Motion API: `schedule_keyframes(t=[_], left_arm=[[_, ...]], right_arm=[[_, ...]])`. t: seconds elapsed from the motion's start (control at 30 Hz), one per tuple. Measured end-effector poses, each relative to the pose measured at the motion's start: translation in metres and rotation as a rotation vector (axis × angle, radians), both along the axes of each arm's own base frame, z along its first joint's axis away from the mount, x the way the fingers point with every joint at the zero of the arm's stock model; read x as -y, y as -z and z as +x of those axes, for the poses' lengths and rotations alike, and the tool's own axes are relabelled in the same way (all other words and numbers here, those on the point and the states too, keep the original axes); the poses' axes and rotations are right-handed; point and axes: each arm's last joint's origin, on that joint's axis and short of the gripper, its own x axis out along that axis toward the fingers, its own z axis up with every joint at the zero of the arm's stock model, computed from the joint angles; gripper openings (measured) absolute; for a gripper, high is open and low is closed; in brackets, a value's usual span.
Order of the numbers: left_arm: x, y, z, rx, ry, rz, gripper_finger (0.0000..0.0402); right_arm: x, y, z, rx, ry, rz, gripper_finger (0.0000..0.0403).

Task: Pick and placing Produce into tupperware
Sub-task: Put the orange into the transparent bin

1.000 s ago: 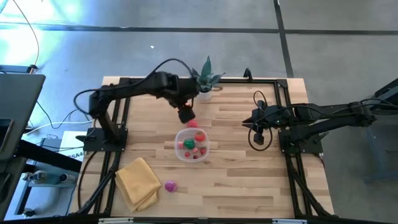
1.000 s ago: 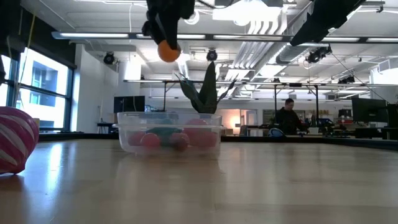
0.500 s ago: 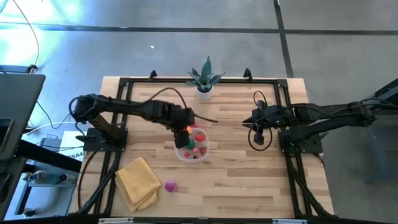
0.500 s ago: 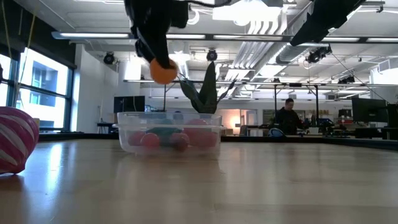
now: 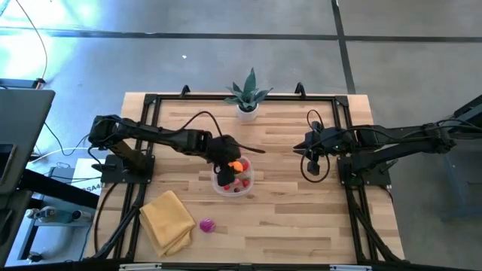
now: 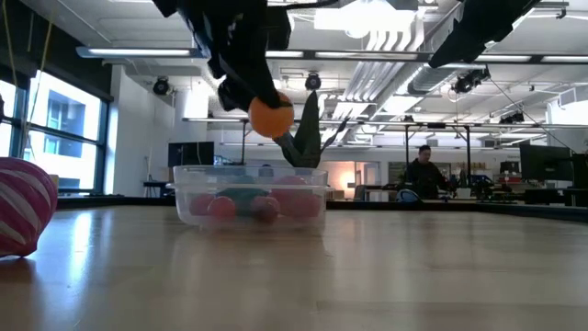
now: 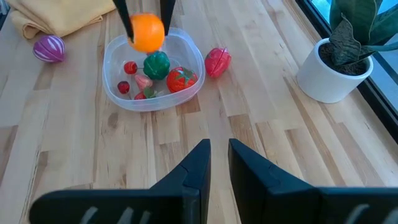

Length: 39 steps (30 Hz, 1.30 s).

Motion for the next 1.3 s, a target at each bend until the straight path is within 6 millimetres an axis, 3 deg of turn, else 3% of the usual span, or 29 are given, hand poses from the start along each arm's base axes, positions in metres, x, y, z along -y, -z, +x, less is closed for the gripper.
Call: schedule_keyframes(t=[0.53,1.3], left_arm=[[0.0,0.052,0.024,-0.091,0.042,-0.004,0.0205],[0.0,0.065,0.029,-0.106,0.082,0.011,0.0205]], right_arm=[[0.0,0.0,0.0,-0.001,0.0,0.0,0.0046],[0.0,0.0,0.0,0.0,0.0,0.0,0.0046]])
